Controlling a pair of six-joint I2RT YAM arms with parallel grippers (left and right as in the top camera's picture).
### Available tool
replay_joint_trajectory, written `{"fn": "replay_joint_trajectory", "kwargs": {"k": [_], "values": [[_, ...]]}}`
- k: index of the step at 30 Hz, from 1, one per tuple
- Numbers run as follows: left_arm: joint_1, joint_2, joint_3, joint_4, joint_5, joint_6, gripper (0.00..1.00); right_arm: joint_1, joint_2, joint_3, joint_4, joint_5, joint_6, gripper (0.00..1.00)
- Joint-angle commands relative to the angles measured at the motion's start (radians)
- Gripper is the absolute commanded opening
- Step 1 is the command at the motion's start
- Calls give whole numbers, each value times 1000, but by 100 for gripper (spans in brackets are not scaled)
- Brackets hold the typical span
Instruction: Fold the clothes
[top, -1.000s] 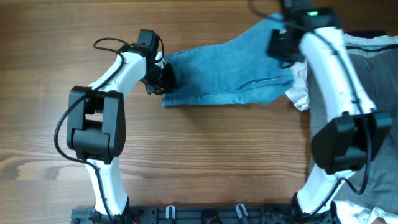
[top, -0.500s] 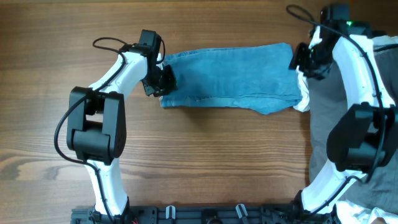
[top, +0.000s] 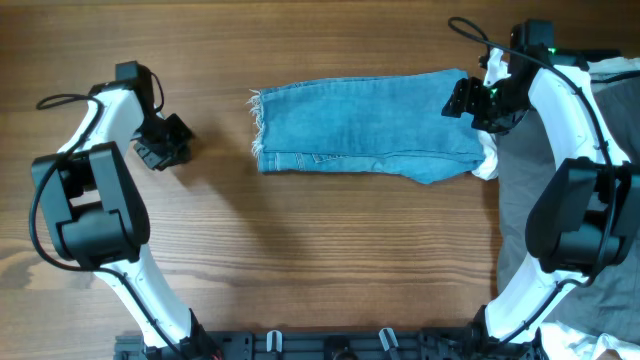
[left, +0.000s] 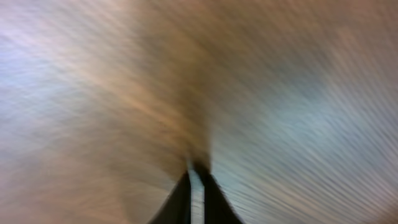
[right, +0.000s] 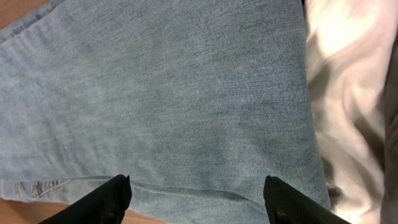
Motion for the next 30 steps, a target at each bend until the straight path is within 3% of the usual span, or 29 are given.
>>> {"fn": "replay_joint_trajectory", "kwargs": {"k": [1,2,3,4,6,10,12,13,14,15,17,19,21,24,25,27,30], "values": [[-63,-41,-32,69,428,257,36,4,8,-18,18,-20,18,73],[-87,-45,-32,101,460,250,70,3,8,-18,17,-19,17,73],[-116,-45,-32,137,474,244,89,3,8,-18,15,-20,14,73],[-146,-40,-33,172,464,243,100,3,8,-18,12,-19,14,73],[-223,-10,-33,251,359,182,100,3,8,-18,9,-20,14,73],[-302,63,-33,299,375,174,100,3,8,-18,9,-20,15,73],[-328,88,-33,303,362,175,88,3,8,-18,6,-20,15,73],[-339,98,-33,301,324,169,62,3,8,-18,1,-20,15,73],[-342,98,-33,280,265,128,29,3,8,-18,-6,-20,14,73],[-336,97,-33,242,192,88,8,3,8,-18,-13,-19,13,73],[-301,89,-31,158,117,69,4,3,8,-18,-15,-19,14,72],[-187,43,-3,-24,-56,66,4,3,8,-18,-23,-20,14,72],[-66,-15,27,-135,-122,67,4,5,8,-18,-47,-66,-20,72],[69,-87,27,-182,-22,105,4,40,8,-48,-47,-134,-118,72],[83,-95,27,-191,-8,120,8,60,8,-74,-19,-149,-139,72],[92,-98,27,-219,-8,136,28,114,8,-161,72,-327,-277,68],[92,-137,47,-277,59,213,29,189,9,-253,206,-368,-273,69]]}}
